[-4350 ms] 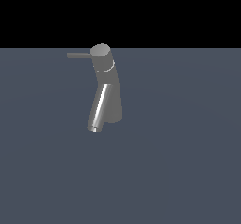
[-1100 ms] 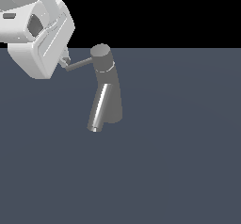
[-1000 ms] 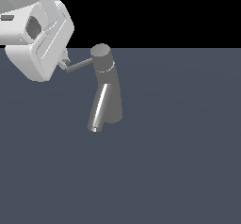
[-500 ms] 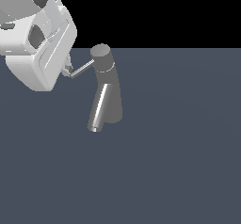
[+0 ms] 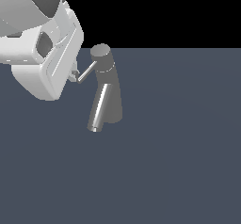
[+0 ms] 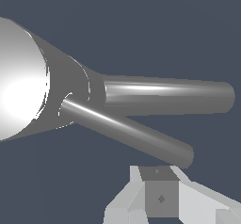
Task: Turn on the faucet by rotating a designated handle.
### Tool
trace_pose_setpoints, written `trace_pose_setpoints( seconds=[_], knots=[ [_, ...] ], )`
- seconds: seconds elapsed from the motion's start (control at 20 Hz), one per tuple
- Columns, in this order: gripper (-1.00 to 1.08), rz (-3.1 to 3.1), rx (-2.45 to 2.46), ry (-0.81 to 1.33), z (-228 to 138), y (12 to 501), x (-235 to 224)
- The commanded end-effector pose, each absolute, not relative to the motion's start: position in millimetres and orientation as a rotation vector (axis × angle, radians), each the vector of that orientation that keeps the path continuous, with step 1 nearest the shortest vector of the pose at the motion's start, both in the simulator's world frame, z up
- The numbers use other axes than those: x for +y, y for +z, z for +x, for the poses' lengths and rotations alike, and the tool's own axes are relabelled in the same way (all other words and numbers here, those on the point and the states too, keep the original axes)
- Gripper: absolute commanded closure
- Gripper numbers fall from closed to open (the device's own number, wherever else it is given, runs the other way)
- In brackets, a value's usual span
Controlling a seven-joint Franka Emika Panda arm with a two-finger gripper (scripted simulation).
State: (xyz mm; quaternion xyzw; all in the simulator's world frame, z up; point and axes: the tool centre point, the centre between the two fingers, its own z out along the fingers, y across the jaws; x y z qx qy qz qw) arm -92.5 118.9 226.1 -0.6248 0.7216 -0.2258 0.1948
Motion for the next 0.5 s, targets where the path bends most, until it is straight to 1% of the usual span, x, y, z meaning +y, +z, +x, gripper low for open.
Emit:
trace_pose_setpoints(
  seconds=[0.0,0.45],
  knots=[
    [1.08,-1.749,2.034,-0.627,-93,224,117],
    [1.08,-1.746,2.041,-0.629,-100,222,87]
  ],
)
